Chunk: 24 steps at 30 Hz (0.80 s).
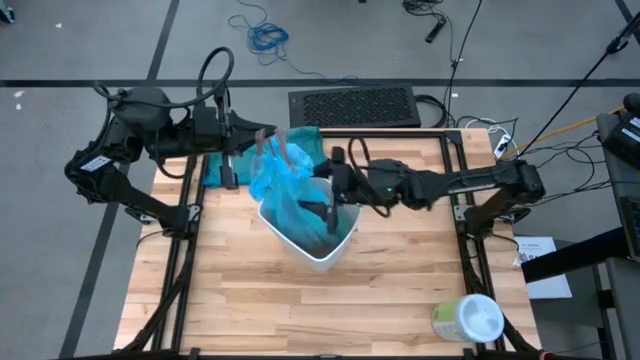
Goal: Place trash/remove bag and relplace
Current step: Remove the blue trash bag from the bin
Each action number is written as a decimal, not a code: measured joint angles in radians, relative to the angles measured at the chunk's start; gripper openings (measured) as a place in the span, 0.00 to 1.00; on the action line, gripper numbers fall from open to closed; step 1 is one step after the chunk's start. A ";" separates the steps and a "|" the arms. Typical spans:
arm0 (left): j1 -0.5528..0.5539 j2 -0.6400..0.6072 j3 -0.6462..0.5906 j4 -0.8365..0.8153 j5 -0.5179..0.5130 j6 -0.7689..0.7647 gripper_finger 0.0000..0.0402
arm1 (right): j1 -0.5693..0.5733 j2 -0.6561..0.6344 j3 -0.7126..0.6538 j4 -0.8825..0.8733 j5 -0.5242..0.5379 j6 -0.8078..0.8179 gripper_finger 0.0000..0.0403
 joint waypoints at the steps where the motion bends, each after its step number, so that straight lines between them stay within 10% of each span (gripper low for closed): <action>1: 0.000 0.000 0.000 0.000 0.000 0.000 0.00 | -0.011 0.015 0.000 0.031 -0.011 0.008 0.74; 15: 0.000 0.020 -0.001 0.159 0.042 0.034 0.00 | -0.063 0.214 0.052 0.372 -0.169 0.110 0.68; 24: 0.000 0.030 -0.001 0.217 0.100 0.030 0.00 | -0.061 0.292 0.203 0.195 -0.134 0.035 0.10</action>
